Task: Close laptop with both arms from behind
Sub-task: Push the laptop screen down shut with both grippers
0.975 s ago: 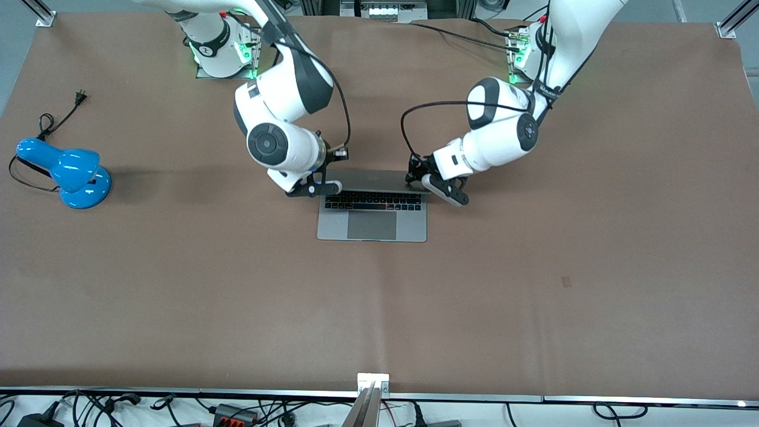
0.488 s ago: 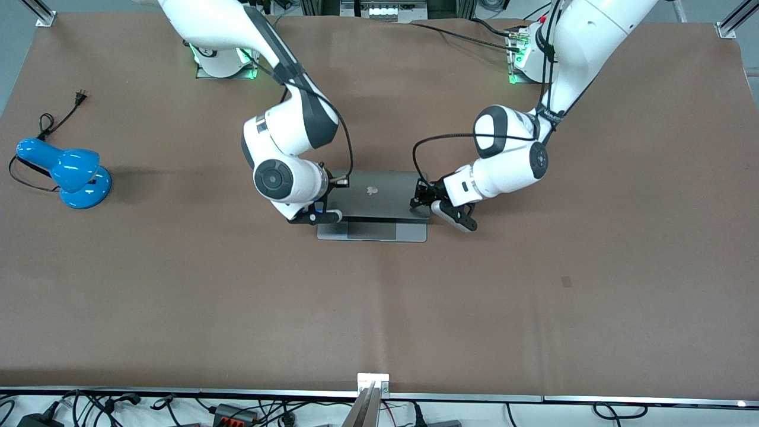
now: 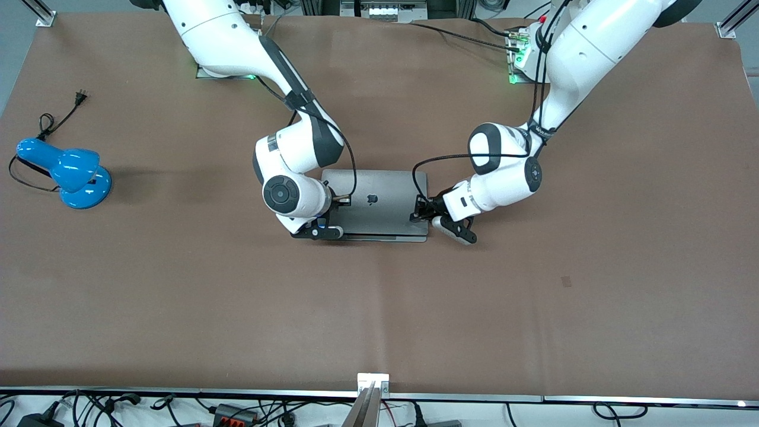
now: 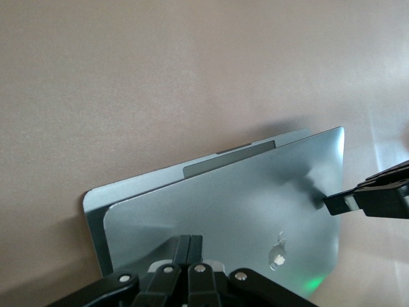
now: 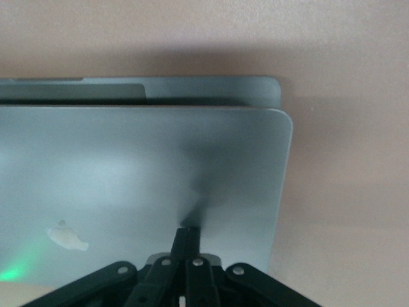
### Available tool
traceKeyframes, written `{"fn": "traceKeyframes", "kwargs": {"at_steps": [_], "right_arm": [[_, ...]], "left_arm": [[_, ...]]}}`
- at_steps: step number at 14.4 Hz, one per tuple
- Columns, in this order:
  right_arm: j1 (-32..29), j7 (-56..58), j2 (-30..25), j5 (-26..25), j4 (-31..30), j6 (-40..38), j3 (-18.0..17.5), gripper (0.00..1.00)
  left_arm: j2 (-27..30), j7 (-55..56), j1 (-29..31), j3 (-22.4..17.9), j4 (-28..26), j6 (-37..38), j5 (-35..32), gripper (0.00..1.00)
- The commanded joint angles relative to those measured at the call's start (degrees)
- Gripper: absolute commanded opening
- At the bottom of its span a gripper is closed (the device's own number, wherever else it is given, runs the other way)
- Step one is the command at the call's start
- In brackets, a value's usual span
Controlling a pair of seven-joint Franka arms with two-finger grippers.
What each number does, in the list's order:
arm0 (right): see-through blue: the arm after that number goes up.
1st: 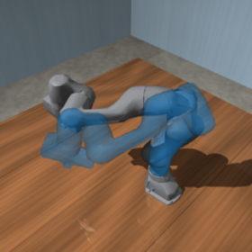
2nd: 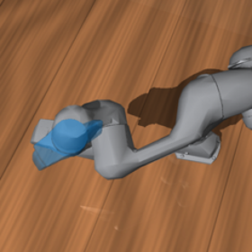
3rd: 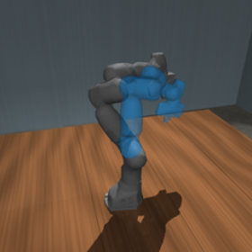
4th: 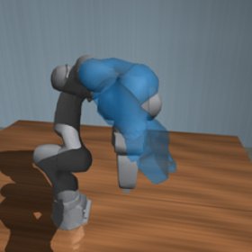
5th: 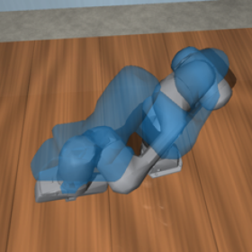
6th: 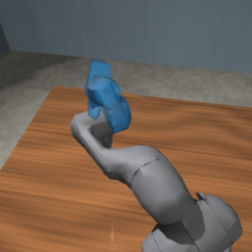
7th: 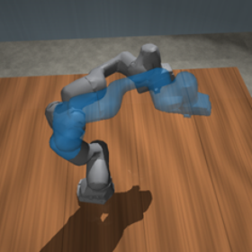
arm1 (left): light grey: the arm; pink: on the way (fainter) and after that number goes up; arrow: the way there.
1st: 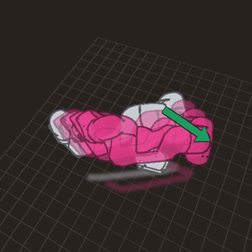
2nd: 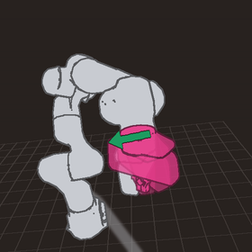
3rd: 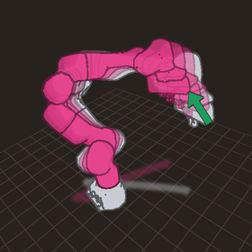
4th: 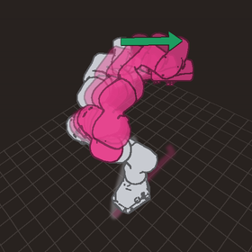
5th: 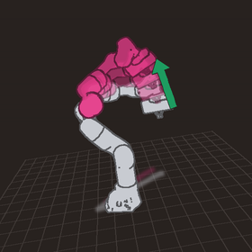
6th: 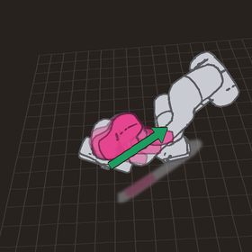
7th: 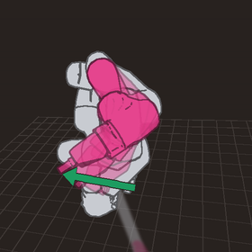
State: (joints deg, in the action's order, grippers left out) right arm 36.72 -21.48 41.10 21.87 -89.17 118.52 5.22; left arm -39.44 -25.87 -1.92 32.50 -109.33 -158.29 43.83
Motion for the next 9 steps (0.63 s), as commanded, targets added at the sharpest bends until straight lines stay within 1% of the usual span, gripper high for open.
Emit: {"fn": "traceKeyframes", "kwargs": {"at_steps": [1,3,9], "right_arm": [[-0.15,-0.32,2.92,-0.86,3.12,1.18,-0.04,0.00],[0.11,-0.32,4.33,-0.95,3.13,2.85,-0.04,0.00],[-0.07,-0.23,5.30,-1.04,3.21,3.56,0.05,0.00]], "left_arm": [[-2.65,-1.56,-0.37,0.02,2.28,-0.97,0.47,0.01],[-3.62,-1.56,-0.37,0.02,2.37,-1.23,0.38,0.01],[-5.82,-1.56,-0.28,-0.16,2.37,-1.24,0.38,0.01]]}}
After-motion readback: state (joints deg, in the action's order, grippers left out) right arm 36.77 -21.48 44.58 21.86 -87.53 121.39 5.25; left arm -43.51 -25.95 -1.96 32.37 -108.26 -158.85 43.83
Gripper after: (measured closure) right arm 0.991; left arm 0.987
